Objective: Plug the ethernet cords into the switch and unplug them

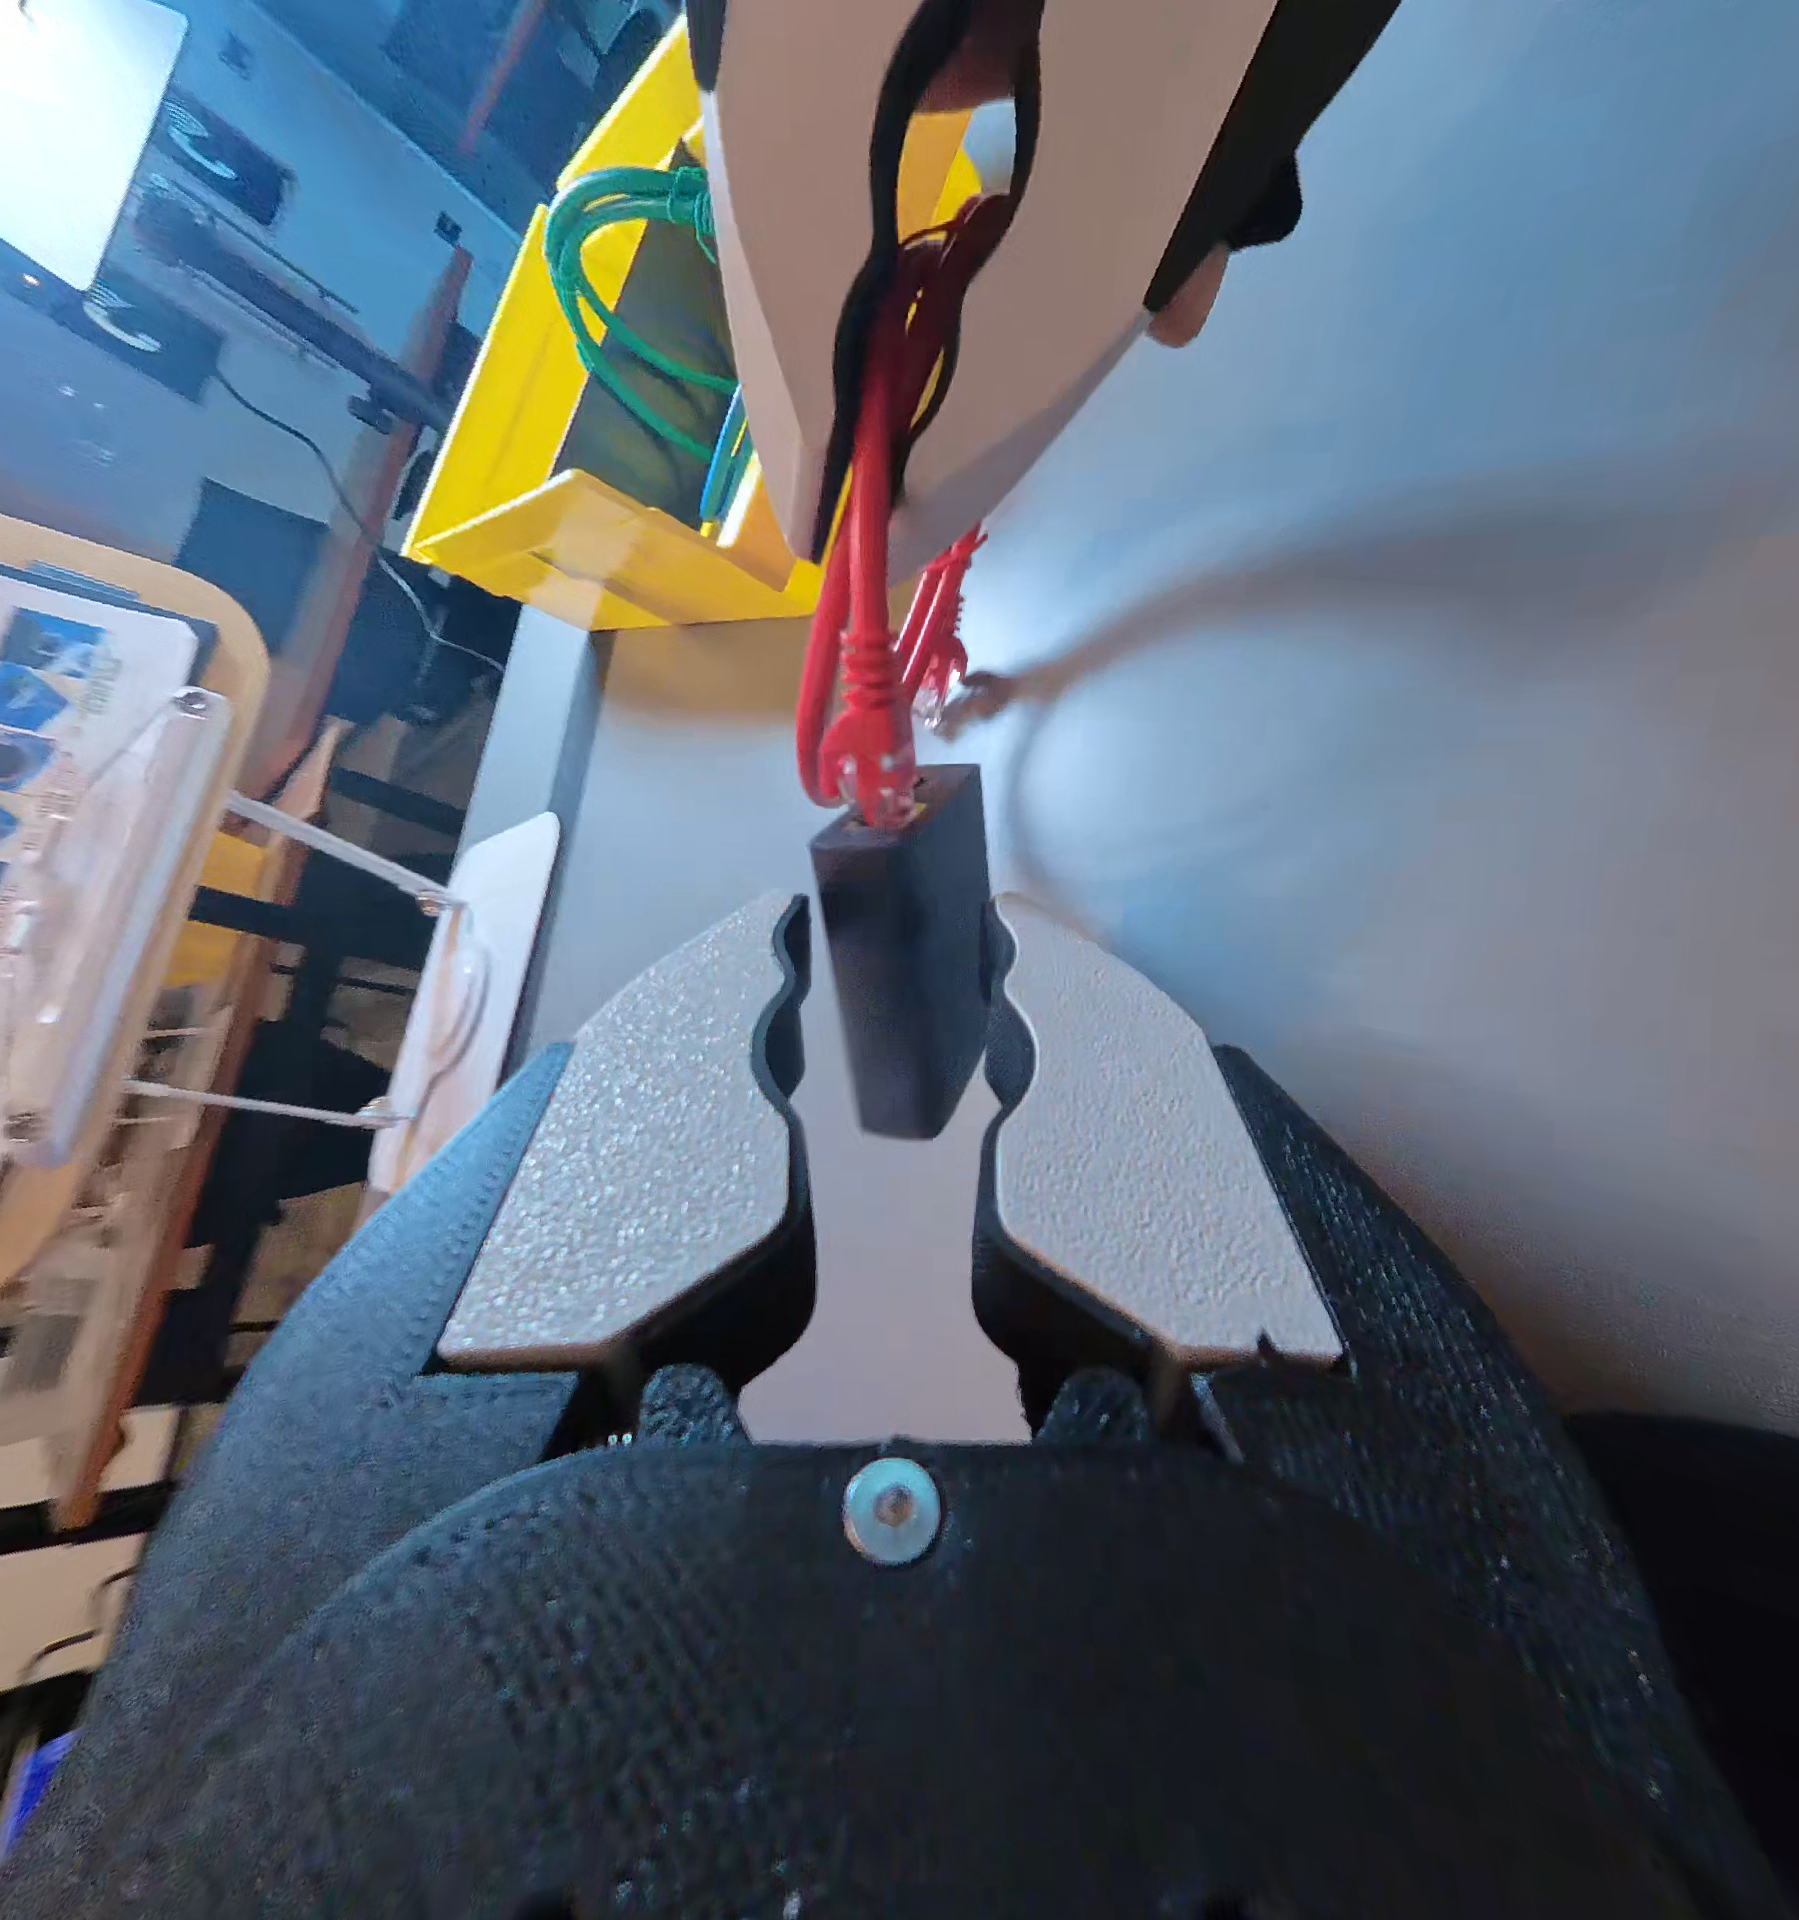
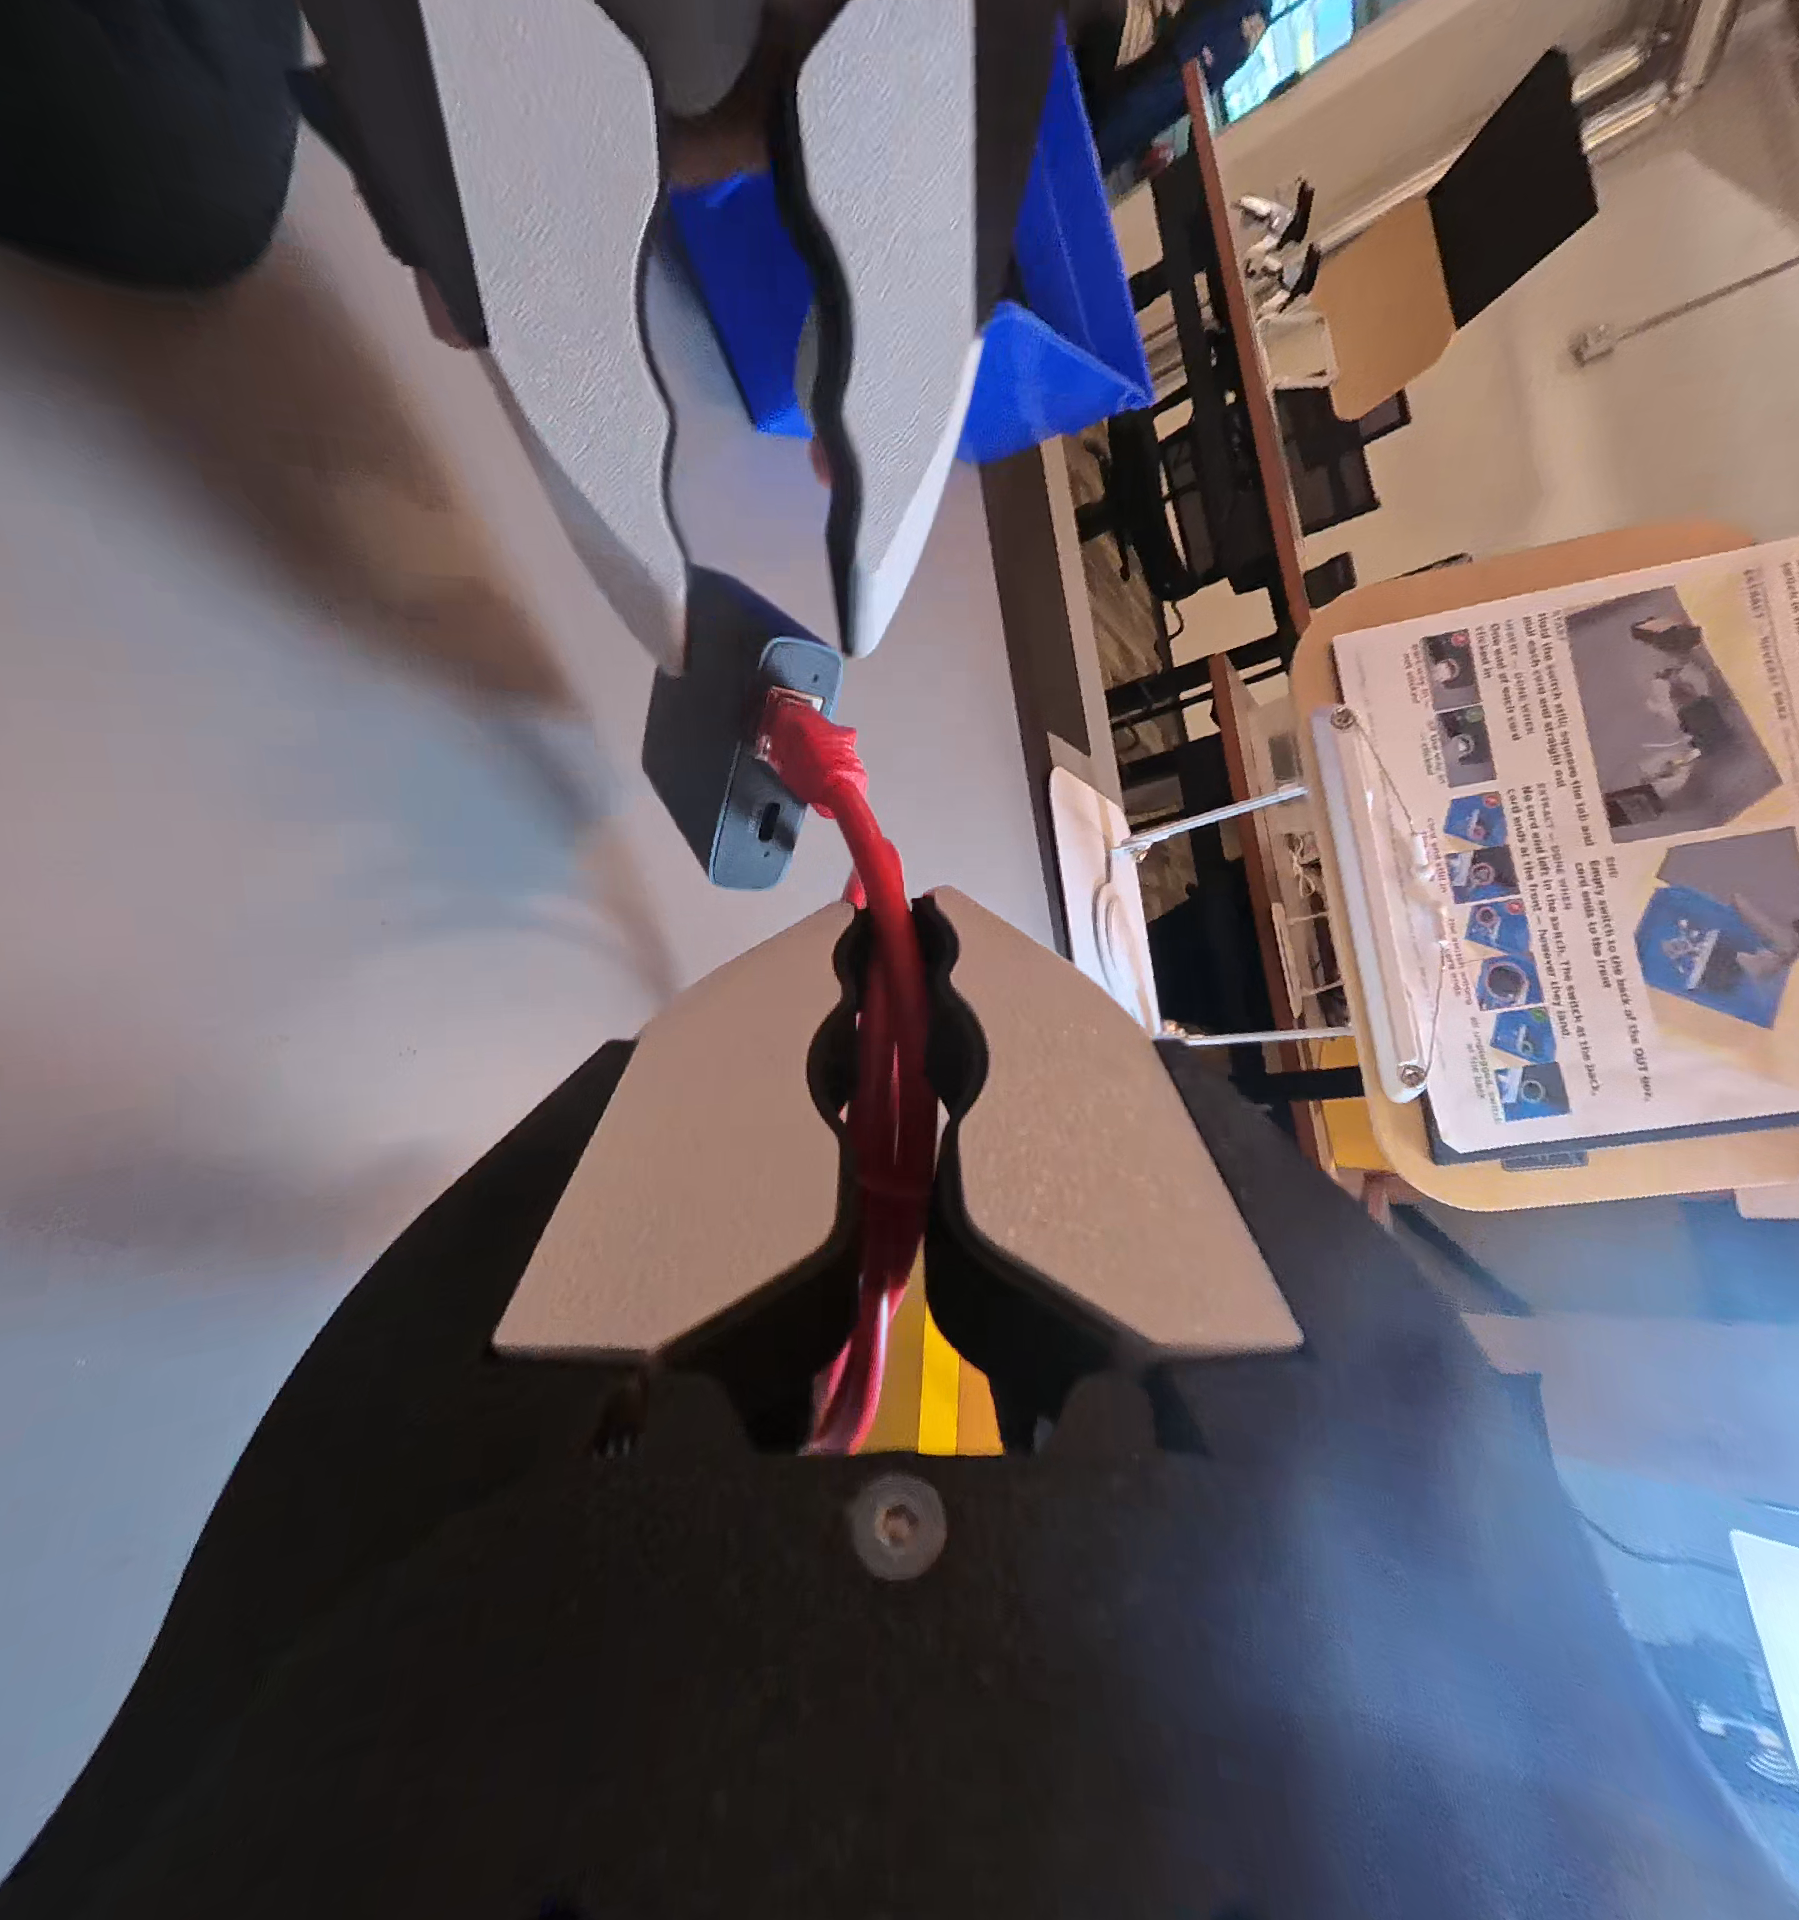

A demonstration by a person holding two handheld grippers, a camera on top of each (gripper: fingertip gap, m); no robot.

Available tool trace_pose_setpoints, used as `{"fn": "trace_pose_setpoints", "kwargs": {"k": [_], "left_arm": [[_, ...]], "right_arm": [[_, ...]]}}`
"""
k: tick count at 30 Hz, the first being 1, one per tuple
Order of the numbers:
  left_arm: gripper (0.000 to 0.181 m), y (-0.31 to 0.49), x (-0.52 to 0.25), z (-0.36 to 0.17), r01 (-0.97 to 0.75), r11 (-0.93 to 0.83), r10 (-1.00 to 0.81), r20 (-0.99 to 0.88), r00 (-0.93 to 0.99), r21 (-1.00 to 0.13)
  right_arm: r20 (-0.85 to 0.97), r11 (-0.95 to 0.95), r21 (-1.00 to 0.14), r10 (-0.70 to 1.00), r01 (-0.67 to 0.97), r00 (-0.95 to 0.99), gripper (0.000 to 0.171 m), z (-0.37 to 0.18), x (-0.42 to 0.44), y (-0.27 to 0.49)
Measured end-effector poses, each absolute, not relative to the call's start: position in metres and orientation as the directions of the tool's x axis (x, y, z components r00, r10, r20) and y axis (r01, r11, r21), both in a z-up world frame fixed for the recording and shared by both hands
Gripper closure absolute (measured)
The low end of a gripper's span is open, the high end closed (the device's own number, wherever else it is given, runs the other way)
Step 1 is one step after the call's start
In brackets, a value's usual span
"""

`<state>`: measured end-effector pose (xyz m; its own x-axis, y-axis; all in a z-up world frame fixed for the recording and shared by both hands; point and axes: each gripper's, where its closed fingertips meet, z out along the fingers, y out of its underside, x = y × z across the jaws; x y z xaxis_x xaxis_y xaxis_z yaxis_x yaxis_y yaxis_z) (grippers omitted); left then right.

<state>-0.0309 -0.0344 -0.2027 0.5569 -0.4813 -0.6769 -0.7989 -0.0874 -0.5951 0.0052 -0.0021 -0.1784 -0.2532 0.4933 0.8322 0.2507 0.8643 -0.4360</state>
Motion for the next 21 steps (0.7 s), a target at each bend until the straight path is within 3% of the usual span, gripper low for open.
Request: {"fn": "trace_pose_setpoints", "kwargs": {"k": [1, 4, 8, 13, 16, 21], "left_arm": [[0.149, -0.035, -0.03, -0.204, -0.779, -0.085, -0.491, -0.654, 0.575, -0.621], [0.153, -0.034, -0.025, -0.201, -0.737, -0.059, -0.492, -0.623, 0.608, -0.673], [0.16, -0.034, -0.022, -0.2, -0.762, -0.037, -0.474, -0.659, 0.583, -0.647], [0.16, -0.033, -0.029, -0.195, -0.794, -0.043, -0.425, -0.709, 0.563, -0.606], [0.16, -0.031, -0.031, -0.195, -0.807, -0.044, -0.402, -0.729, 0.554, -0.589], [0.16, -0.024, -0.033, -0.203, -0.875, -0.1, -0.357, -0.804, 0.475, -0.473]], "right_arm": [[0.831, 0.862, -0.451, 0.501, 0.232, -0.243, 0.163, -0.176, 0.006, -0.003], [0.829, 0.862, -0.491, 0.506, 0.125, -0.238, 0.163, -0.17, 0.009, -0.011], [0.822, 0.854, -0.513, 0.517, 0.084, -0.238, 0.163, -0.174, 0.011, -0.011], [0.639, 0.672, -0.74, 0.712, 0.02, -0.292, 0.147, -0.16, 0.018, -0.011], [0.648, 0.681, -0.732, 0.699, 0.006, -0.303, 0.145, -0.15, 0.019, -0.02], [0.733, 0.79, -0.612, 0.578, 0.023, -0.359, 0.144, -0.147, 0.019, -0.044]]}}
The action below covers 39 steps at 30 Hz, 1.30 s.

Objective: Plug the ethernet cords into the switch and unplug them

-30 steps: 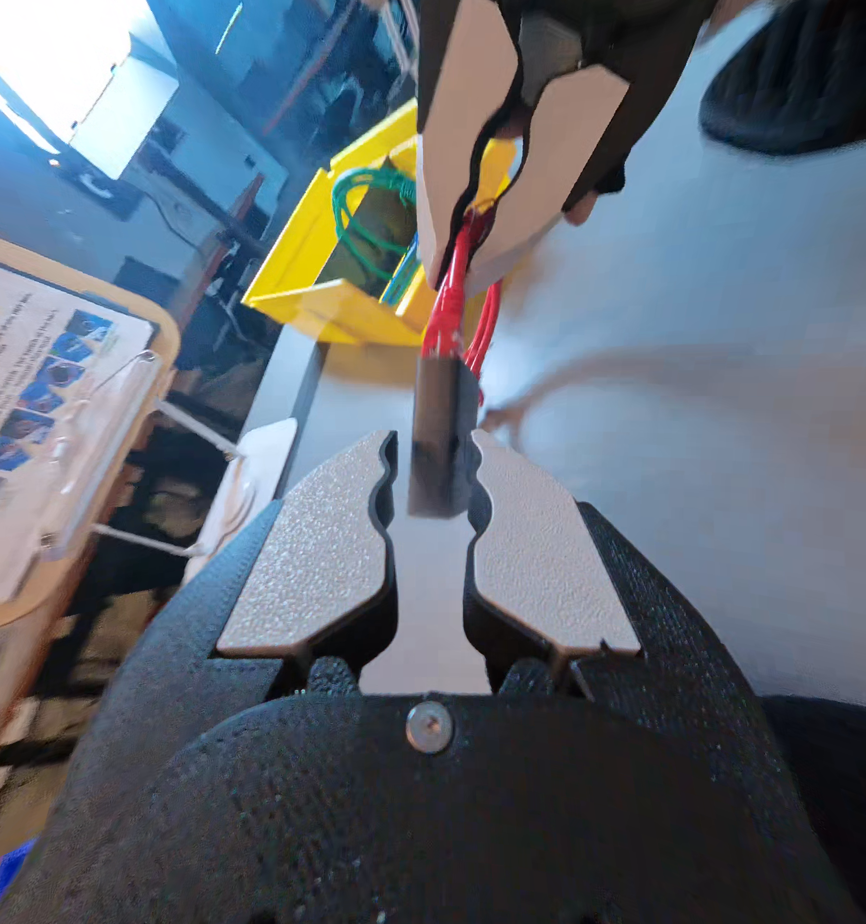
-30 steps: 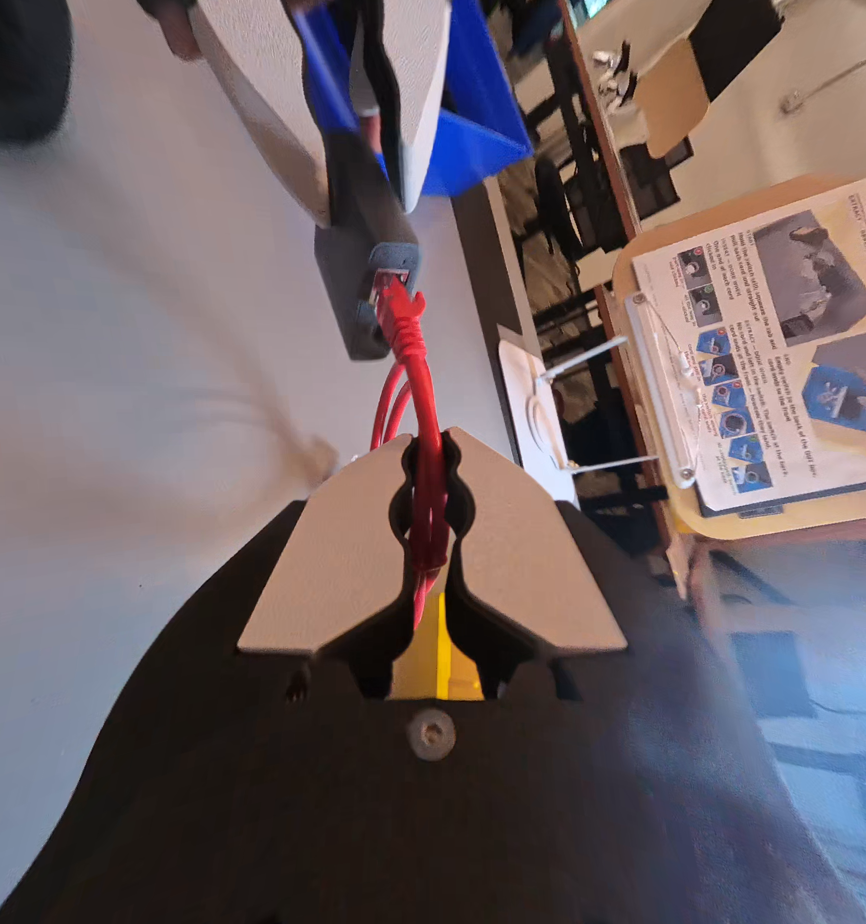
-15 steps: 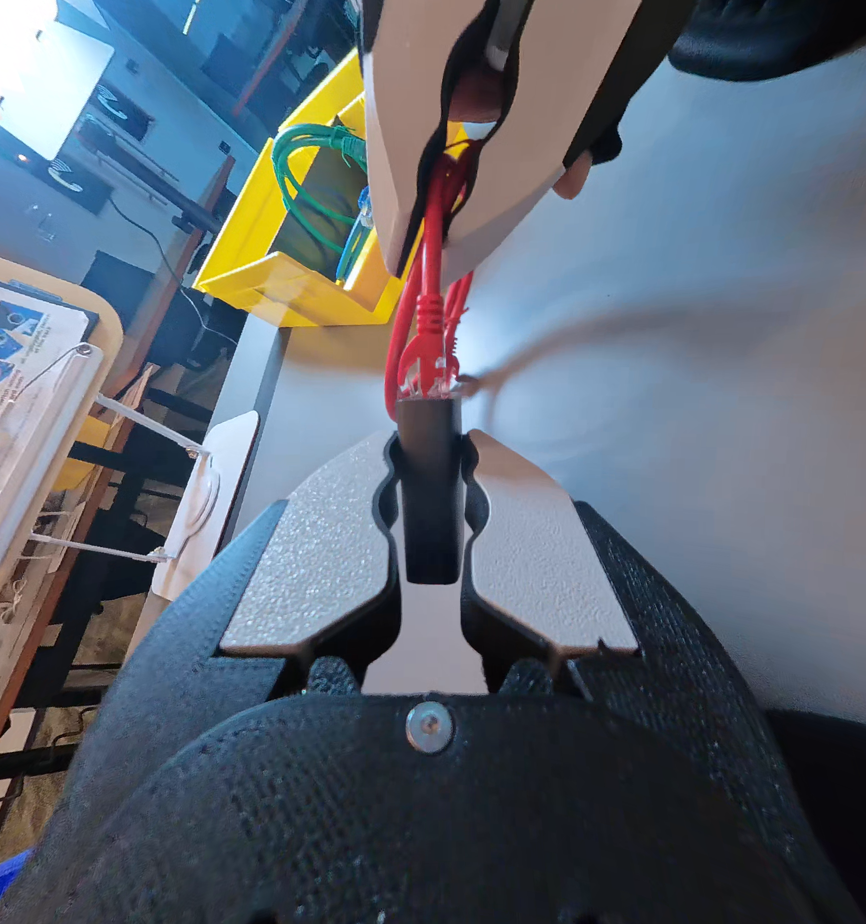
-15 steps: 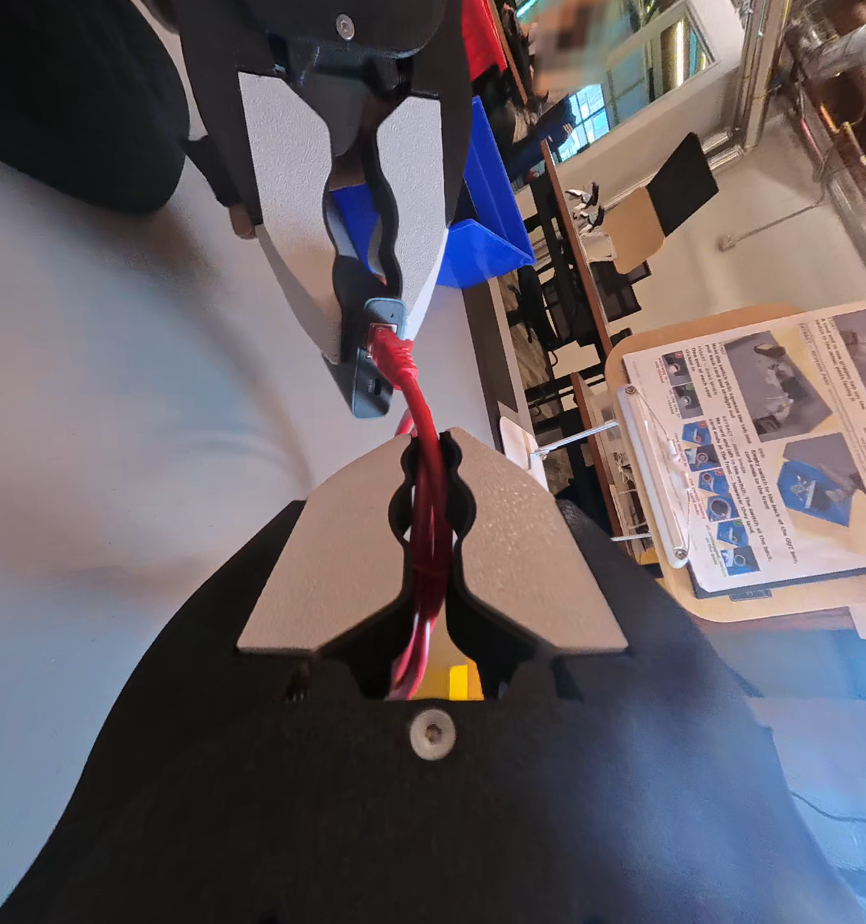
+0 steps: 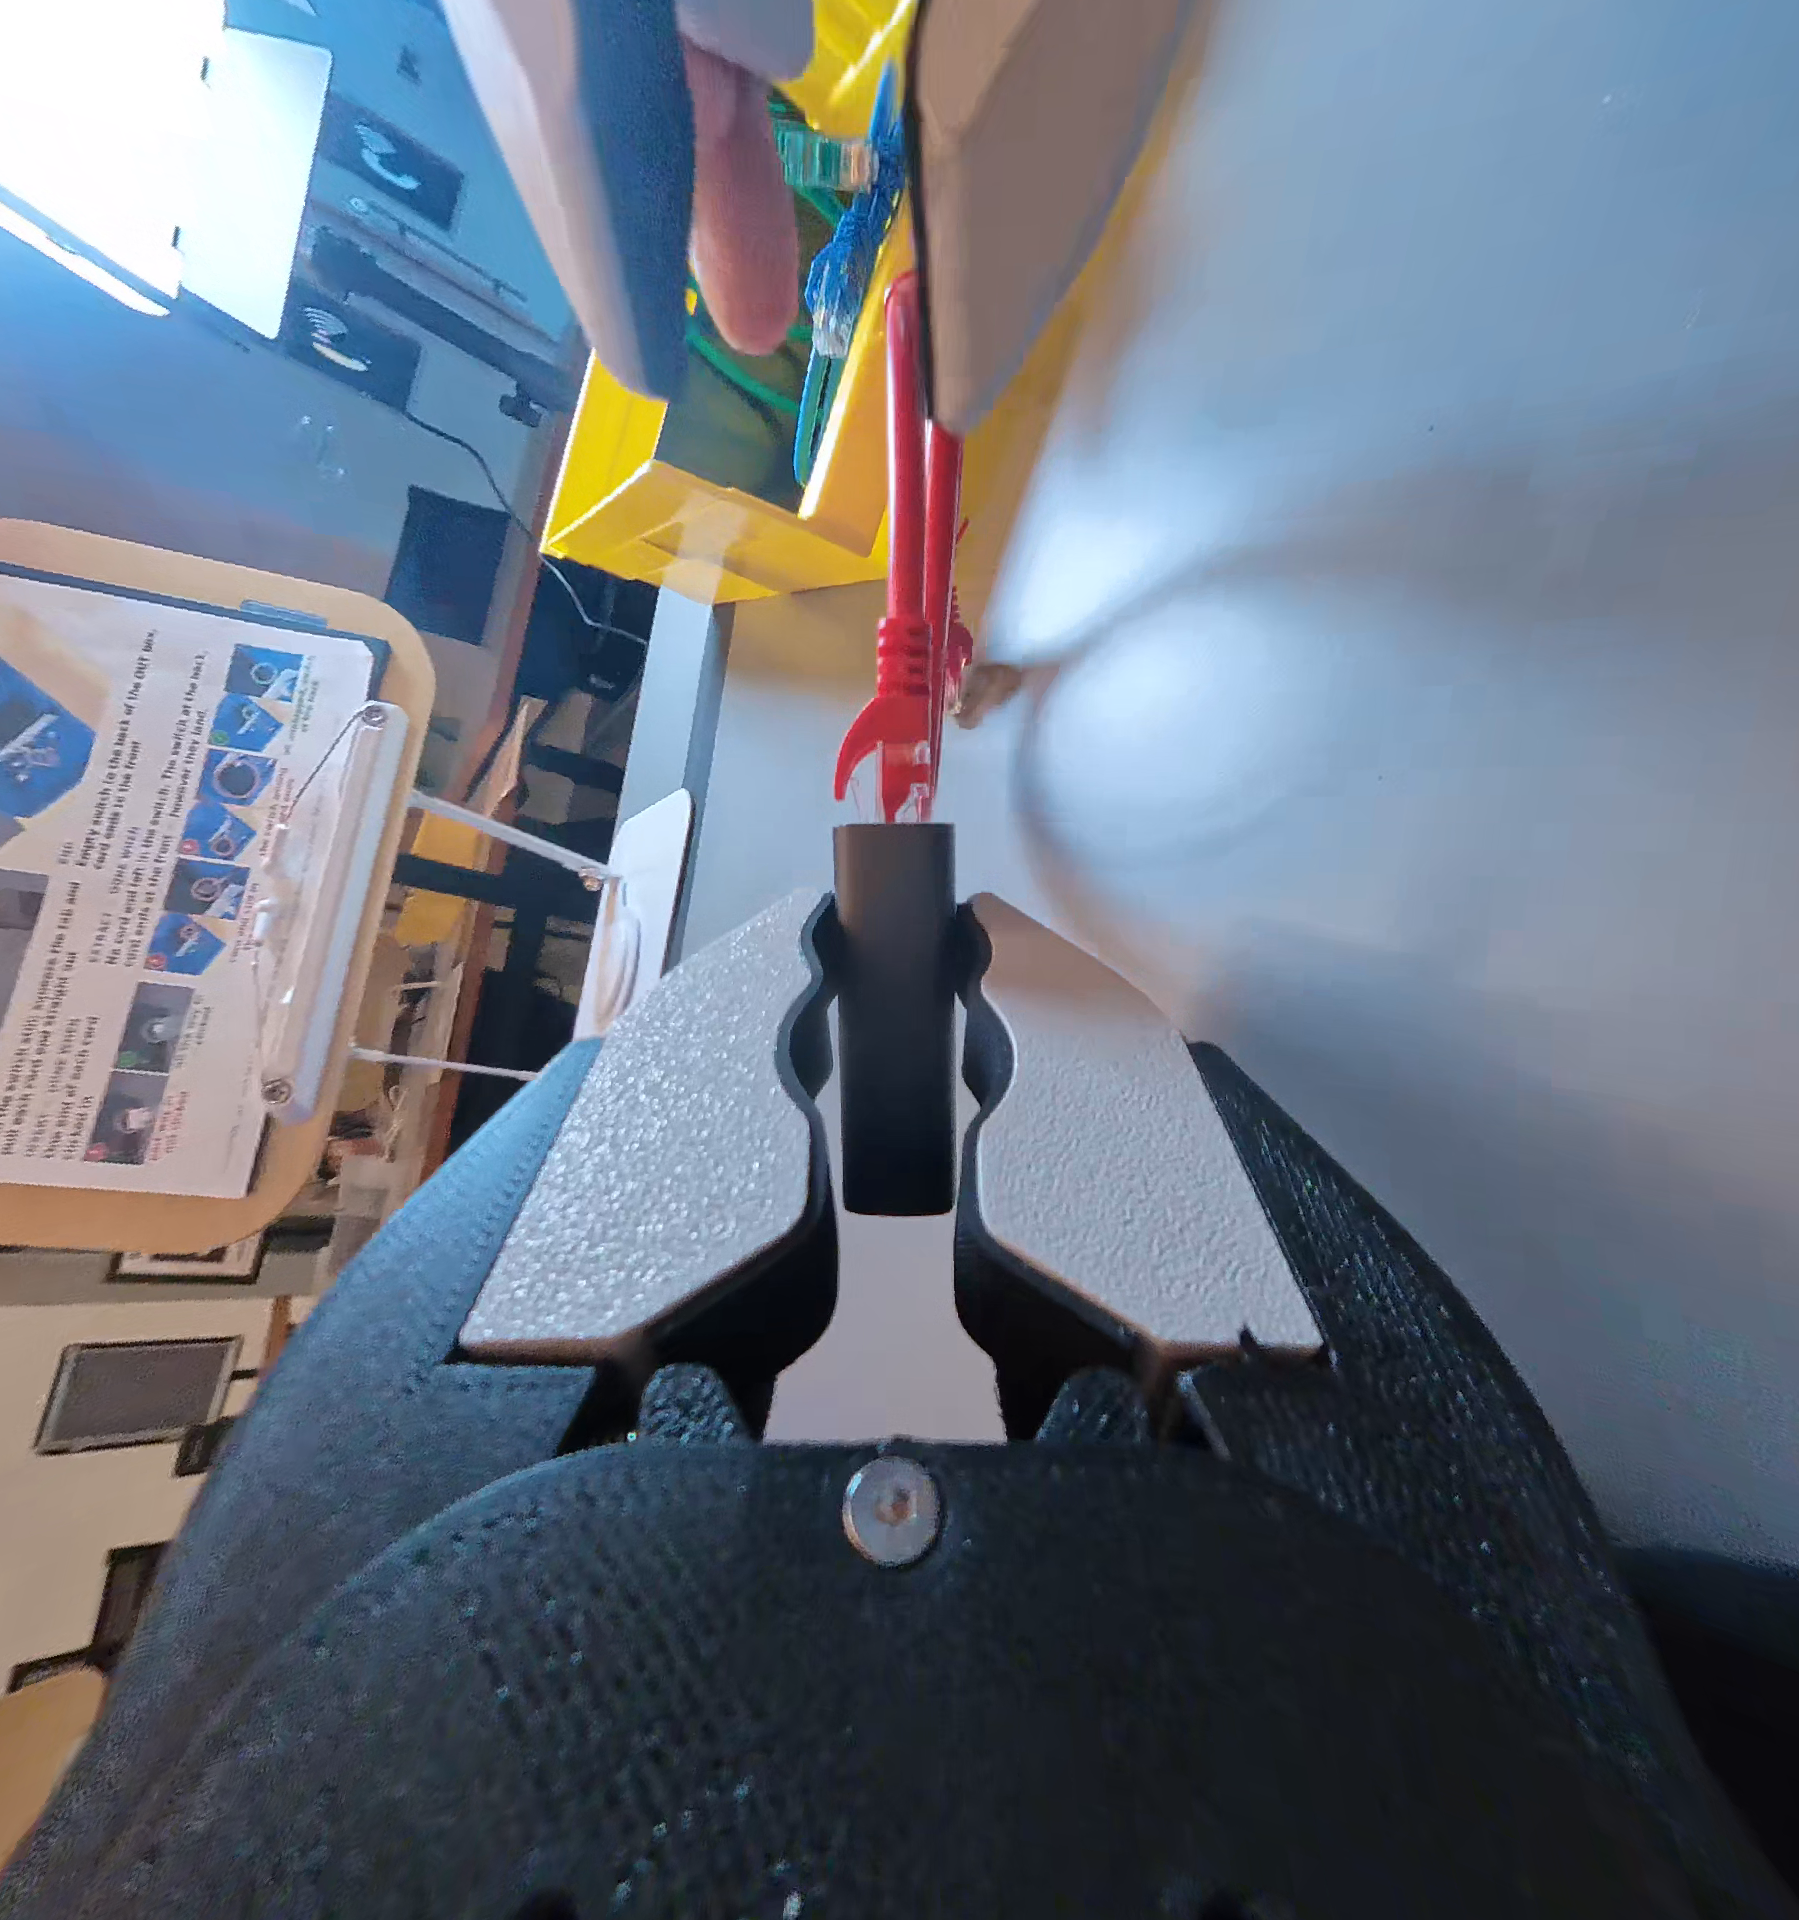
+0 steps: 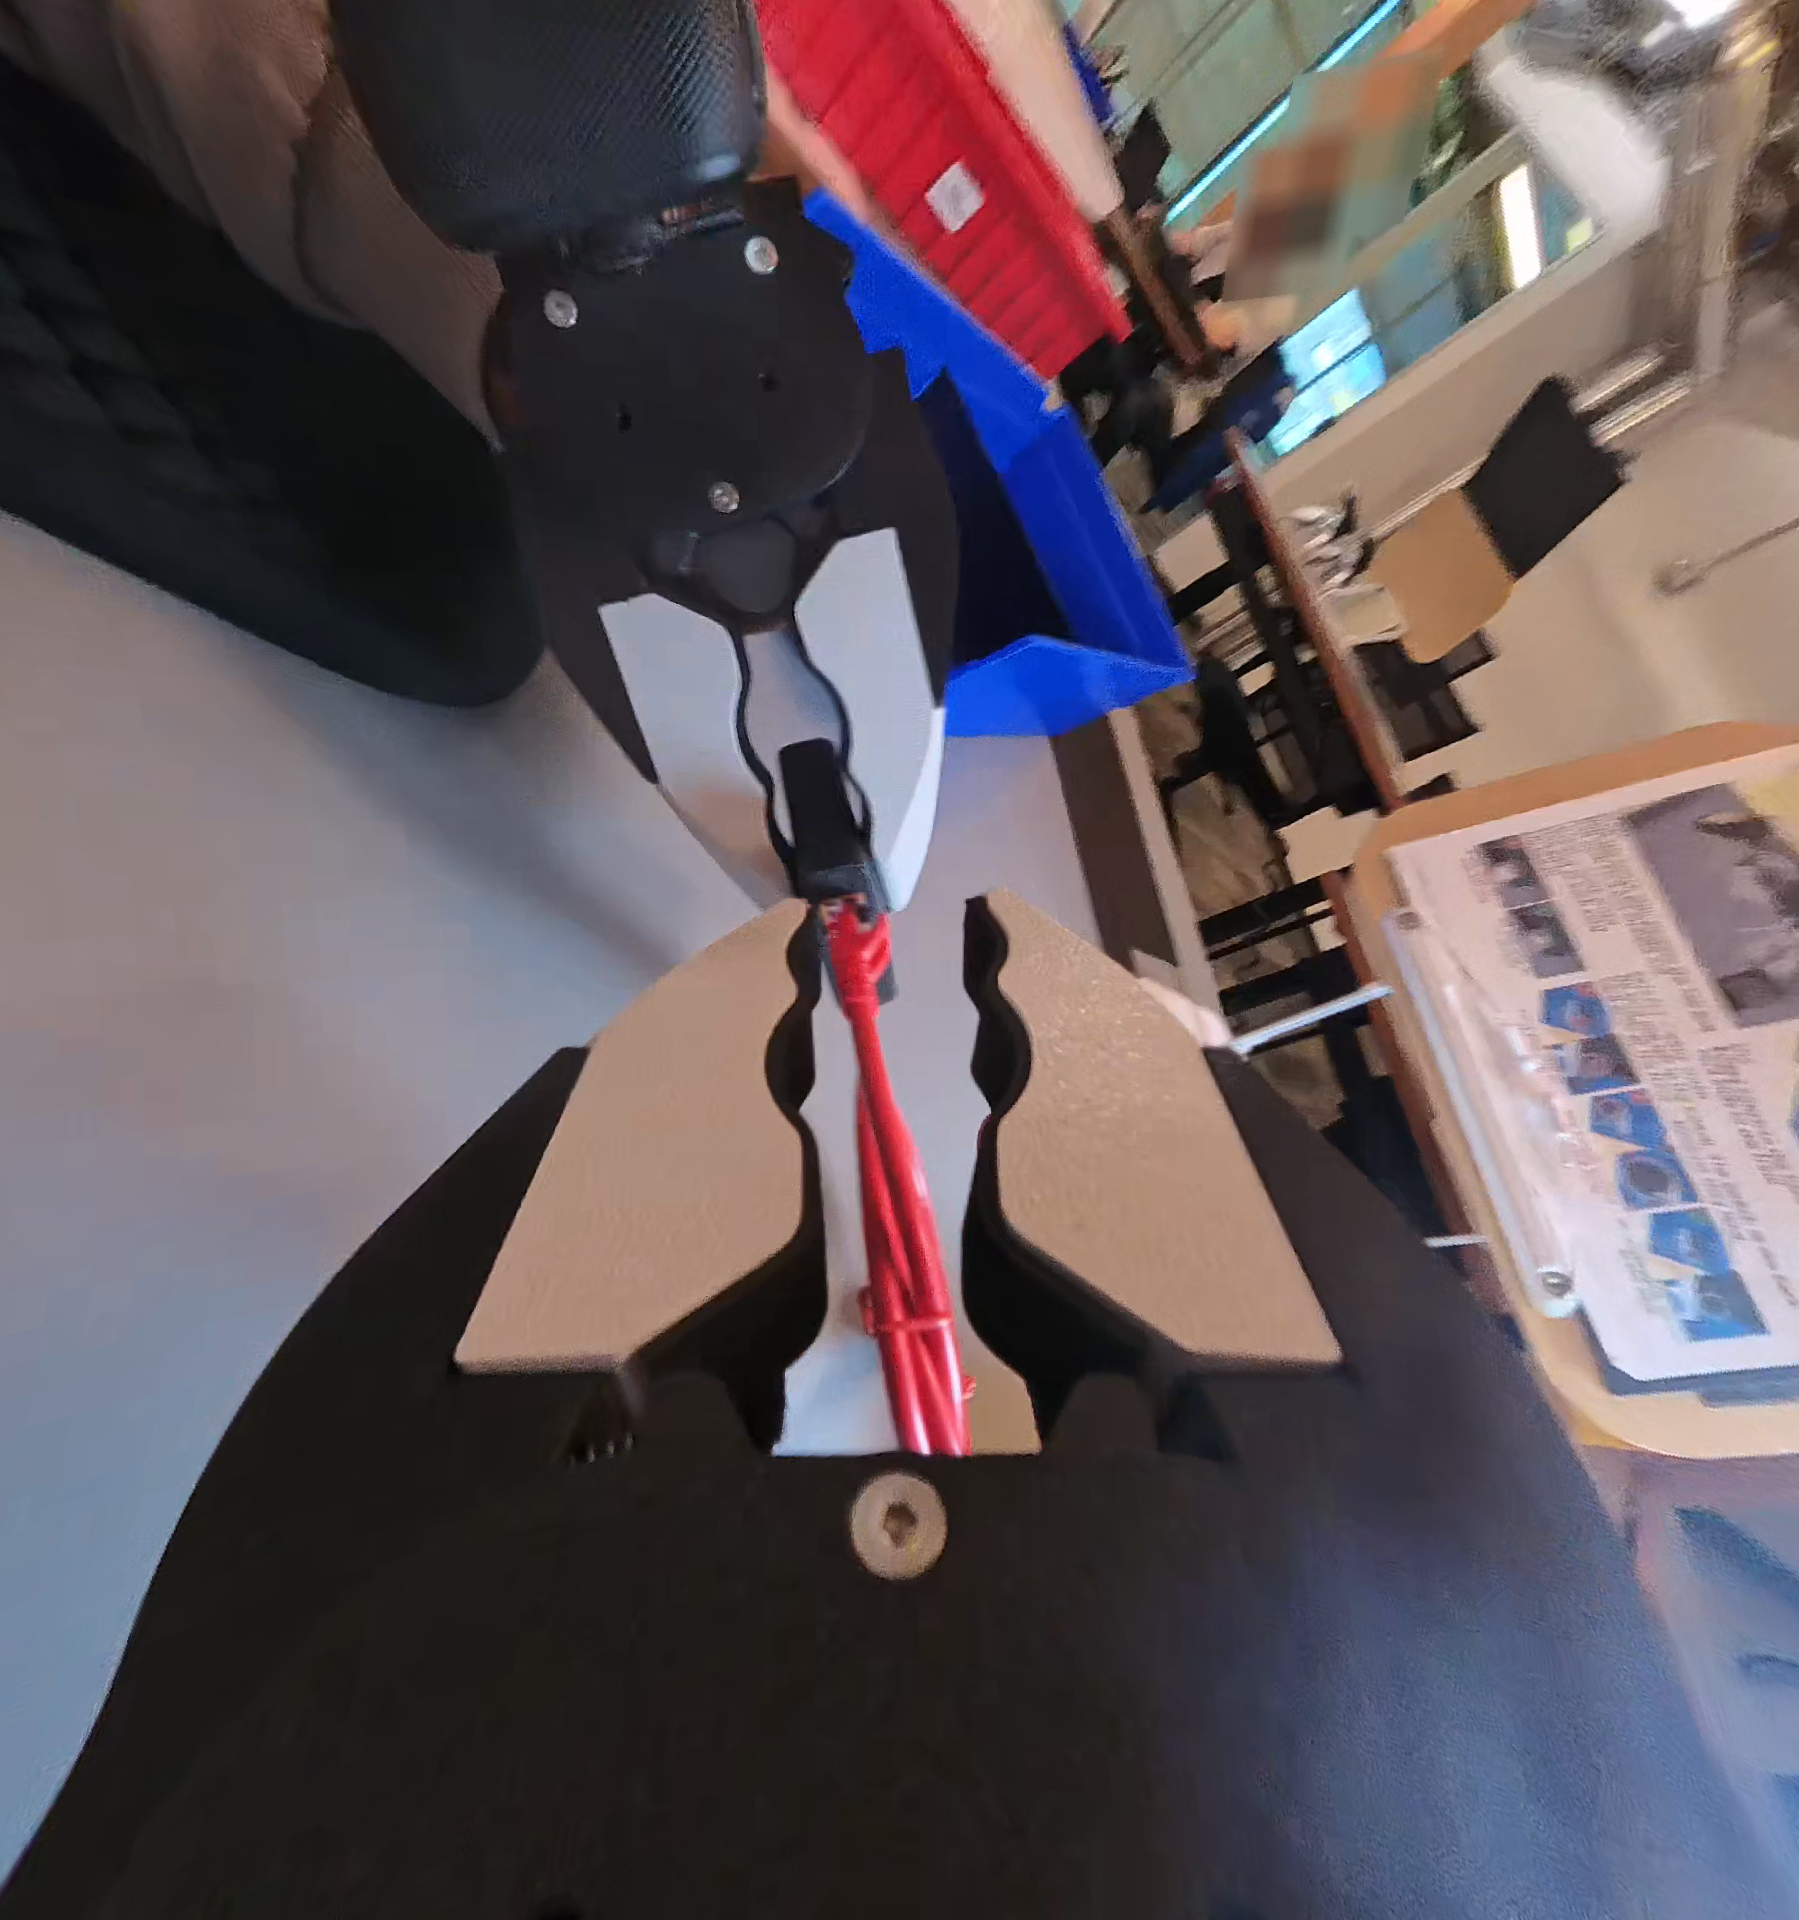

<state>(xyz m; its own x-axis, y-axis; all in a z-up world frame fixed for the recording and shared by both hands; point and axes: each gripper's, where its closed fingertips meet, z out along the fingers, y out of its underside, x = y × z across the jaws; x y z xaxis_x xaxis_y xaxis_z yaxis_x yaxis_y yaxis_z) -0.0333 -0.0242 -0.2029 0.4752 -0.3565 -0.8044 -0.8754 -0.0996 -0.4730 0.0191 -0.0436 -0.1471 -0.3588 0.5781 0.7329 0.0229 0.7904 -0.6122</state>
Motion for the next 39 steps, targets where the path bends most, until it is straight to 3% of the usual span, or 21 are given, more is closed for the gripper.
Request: {"fn": "trace_pose_setpoints", "kwargs": {"k": [6, 11, 25, 39], "left_arm": [[0.16, -0.02, -0.026, -0.207, -0.908, -0.116, -0.347, -0.84, 0.417, -0.402], [0.16, -0.02, -0.025, -0.214, -0.91, -0.132, -0.369, -0.832, 0.414, -0.394], [0.16, -0.024, -0.019, -0.219, -0.887, -0.1, -0.424, -0.788, 0.447, -0.45], [0.16, -0.027, -0.009, -0.252, -0.959, -0.061, -0.549, -0.793, 0.263, -0.276]], "right_arm": [[0.786, 0.874, -0.451, 0.485, 0.18, -0.385, 0.142, -0.194, -0.001, -0.021], [0.802, 0.875, -0.47, 0.477, 0.112, -0.361, 0.156, -0.204, -0.011, -0.021], [0.815, 0.886, -0.46, 0.449, 0.063, -0.367, 0.157, -0.207, -0.007, -0.032], [0.75, 0.932, -0.346, 0.344, 0.109, -0.565, 0.156, -0.242, 0.009, -0.044]]}}
